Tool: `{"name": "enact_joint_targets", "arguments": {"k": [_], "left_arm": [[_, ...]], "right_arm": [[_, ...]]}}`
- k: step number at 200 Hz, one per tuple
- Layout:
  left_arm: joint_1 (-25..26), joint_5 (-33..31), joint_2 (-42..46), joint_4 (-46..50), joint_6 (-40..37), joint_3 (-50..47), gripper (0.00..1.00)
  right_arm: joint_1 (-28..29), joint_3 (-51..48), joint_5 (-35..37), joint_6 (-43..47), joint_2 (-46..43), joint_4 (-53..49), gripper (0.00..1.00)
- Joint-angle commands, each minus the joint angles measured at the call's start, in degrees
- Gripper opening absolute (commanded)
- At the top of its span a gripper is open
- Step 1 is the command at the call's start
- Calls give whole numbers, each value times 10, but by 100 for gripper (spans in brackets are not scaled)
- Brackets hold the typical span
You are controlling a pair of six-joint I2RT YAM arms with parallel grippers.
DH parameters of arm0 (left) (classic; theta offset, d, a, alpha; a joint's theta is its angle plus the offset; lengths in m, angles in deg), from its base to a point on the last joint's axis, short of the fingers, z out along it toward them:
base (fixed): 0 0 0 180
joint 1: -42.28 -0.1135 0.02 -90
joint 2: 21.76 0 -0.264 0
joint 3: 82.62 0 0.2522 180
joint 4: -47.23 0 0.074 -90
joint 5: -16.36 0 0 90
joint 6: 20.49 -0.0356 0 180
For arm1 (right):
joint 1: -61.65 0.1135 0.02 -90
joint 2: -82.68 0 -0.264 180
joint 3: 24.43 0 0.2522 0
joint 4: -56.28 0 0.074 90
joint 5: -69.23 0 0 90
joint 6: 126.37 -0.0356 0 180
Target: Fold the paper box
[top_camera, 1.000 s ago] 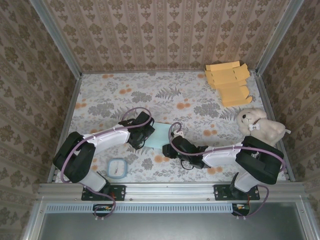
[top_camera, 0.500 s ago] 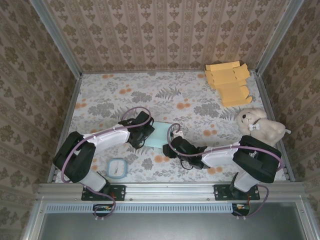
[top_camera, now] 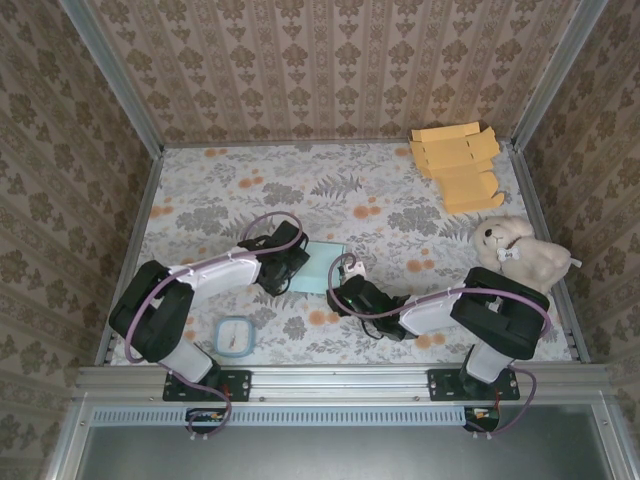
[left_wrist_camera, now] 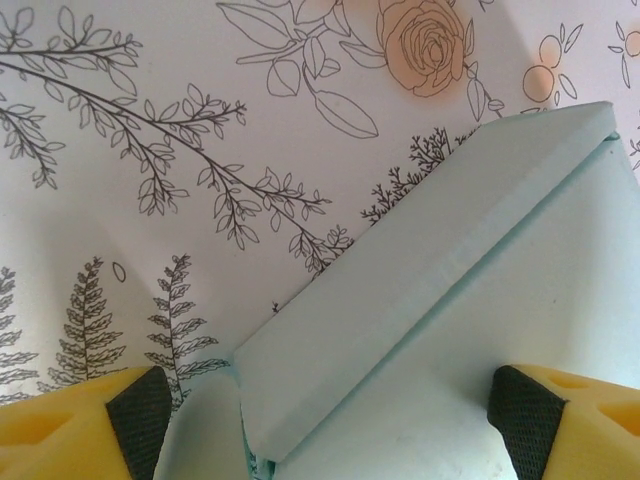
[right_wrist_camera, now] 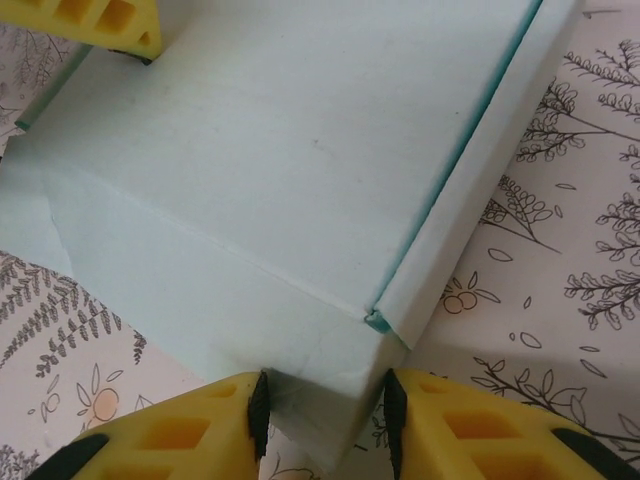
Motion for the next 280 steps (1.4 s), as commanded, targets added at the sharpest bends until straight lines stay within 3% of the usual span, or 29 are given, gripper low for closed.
{"name": "enact_joint_targets", "arguments": {"k": [1,78,119,173,280], "left_arm": [[-6,24,-49,96,-22,-30,87],[-14,46,-58,99,-36,-17,86],[-14,61,-59,99,-38,-10,86],[-13,75,-61,102,-38,-1,86],[3,108,-88,97,-34,28,86]], "right_arm": [[-1,-6,27,24,3,26,38],[-2,19,-30,-13,-85,-66,51],[-23,35,-51,-23,-115,-132,52],[-87,35,-110,-27,-87,-104,53],[-88,34,-156,-51,-16,-30,51]]}}
